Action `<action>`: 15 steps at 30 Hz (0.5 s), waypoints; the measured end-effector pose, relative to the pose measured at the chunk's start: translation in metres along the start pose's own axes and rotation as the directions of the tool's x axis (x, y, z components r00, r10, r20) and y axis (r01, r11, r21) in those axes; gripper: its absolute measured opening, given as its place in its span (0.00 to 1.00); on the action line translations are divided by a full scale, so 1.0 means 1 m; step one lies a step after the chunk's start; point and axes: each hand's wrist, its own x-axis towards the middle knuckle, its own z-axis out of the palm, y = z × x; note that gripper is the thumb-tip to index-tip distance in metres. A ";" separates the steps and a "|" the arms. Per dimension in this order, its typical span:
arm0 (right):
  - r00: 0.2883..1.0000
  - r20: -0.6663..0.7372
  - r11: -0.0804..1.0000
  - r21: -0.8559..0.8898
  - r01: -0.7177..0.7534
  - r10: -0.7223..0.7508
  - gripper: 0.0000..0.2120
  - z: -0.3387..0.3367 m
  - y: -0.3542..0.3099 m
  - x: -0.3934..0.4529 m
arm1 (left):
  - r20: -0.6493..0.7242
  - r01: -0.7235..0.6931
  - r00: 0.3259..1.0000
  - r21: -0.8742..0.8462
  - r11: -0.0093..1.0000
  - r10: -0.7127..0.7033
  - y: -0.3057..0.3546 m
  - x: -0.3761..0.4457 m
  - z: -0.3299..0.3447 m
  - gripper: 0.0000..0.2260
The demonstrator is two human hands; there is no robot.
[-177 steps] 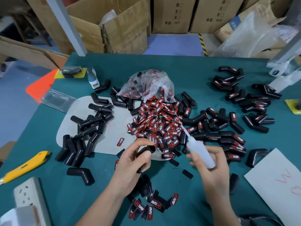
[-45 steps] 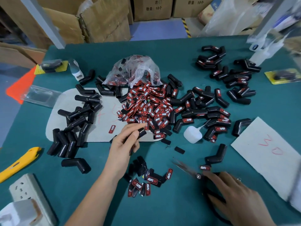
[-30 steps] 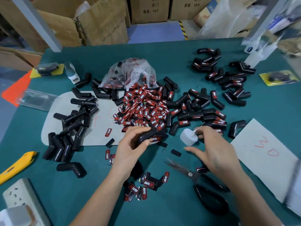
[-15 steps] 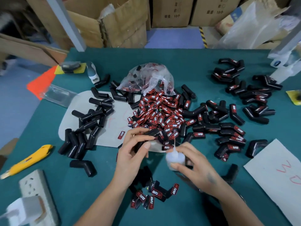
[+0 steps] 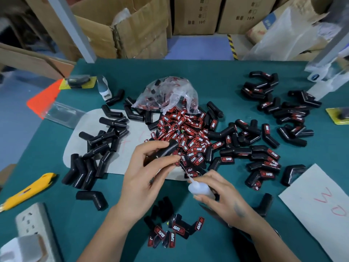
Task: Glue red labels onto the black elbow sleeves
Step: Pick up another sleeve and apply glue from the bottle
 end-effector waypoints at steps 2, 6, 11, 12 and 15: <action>1.000 -0.007 1.000 -0.001 0.004 -0.004 0.16 0.001 0.001 0.000 | 0.010 -0.049 0.999 0.029 0.998 0.049 0.002 0.002 0.000 0.08; 1.000 -0.014 1.000 0.022 -0.001 0.001 0.17 0.002 -0.001 0.000 | 0.018 0.062 0.998 -0.060 0.996 -0.061 -0.004 -0.003 0.002 0.08; 0.995 -0.076 0.992 0.116 -0.049 0.058 0.15 0.004 -0.012 0.001 | 0.299 0.356 0.909 -0.193 0.914 -0.290 -0.013 -0.023 0.022 0.13; 0.990 -0.104 0.984 0.159 -0.077 0.094 0.15 0.005 -0.015 0.002 | 0.378 0.402 0.873 -0.204 0.893 -0.307 -0.013 -0.029 0.029 0.13; 0.965 -0.178 0.956 0.258 -0.142 0.191 0.15 0.007 -0.021 0.004 | 0.512 0.525 0.780 -0.224 0.821 -0.359 -0.015 -0.038 0.045 0.13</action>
